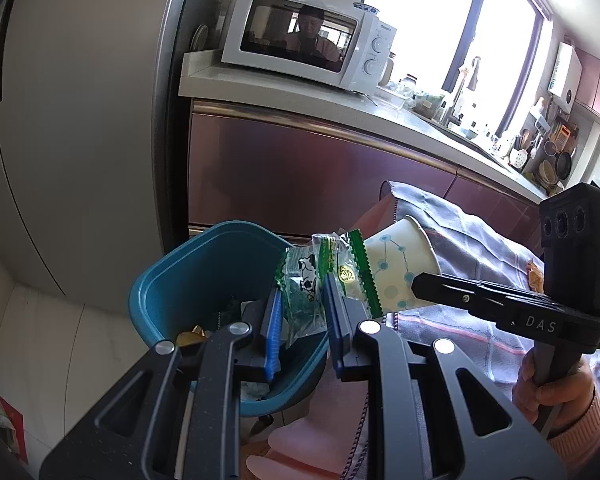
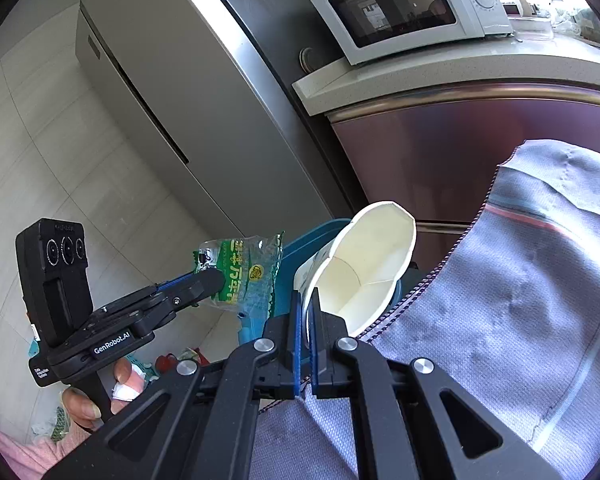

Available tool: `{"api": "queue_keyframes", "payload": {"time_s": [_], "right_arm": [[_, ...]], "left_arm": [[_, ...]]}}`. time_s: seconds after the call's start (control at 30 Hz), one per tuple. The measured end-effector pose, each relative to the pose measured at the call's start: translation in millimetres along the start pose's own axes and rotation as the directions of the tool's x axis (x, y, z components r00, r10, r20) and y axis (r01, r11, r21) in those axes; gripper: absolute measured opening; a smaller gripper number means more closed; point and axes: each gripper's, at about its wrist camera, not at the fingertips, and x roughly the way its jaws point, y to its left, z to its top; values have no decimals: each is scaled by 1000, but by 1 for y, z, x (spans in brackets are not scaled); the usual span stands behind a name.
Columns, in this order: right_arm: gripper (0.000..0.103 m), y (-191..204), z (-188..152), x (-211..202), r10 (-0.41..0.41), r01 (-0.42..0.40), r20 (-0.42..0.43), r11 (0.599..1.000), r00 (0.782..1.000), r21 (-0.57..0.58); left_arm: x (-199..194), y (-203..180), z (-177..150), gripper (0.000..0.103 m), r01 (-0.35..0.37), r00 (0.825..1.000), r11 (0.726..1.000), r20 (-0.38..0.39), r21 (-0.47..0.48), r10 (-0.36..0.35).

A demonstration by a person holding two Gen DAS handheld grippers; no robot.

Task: Collect trash
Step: 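Lower the wrapper and cup with both tools over the teal bin, then open both tools to drop the wrapper and cup into the teal bin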

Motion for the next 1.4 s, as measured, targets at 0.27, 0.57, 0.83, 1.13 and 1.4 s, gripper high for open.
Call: {"api": "queue_keyframes", "payload": {"time_s": [0.27,0.57,0.83,1.13,1.4], "right_arm": [[2,-2,5,19,-12,12,-37,1000,999,-5],[2,-1,4,39,-24,23,-71,1000,997,-17],[2,-5,10,51,-39,39,-94,999,995,-10],[2,-5,10,57,-51,49,-121,999,991,-19],[2,-6,15,67,-61,59,-147,998,987,-21]], "left_arm": [[9,6,-2,20,-19,1000,1000,-11,-18,19],[15,11,-3,20,-34,999,999,-15,-34,33],[19,18,-4,20,-43,999,998,-20,-49,42],[26,25,-7,20,-53,998,996,-34,-66,51],[34,31,-10,20,-66,997,995,-48,-73,63]]}}
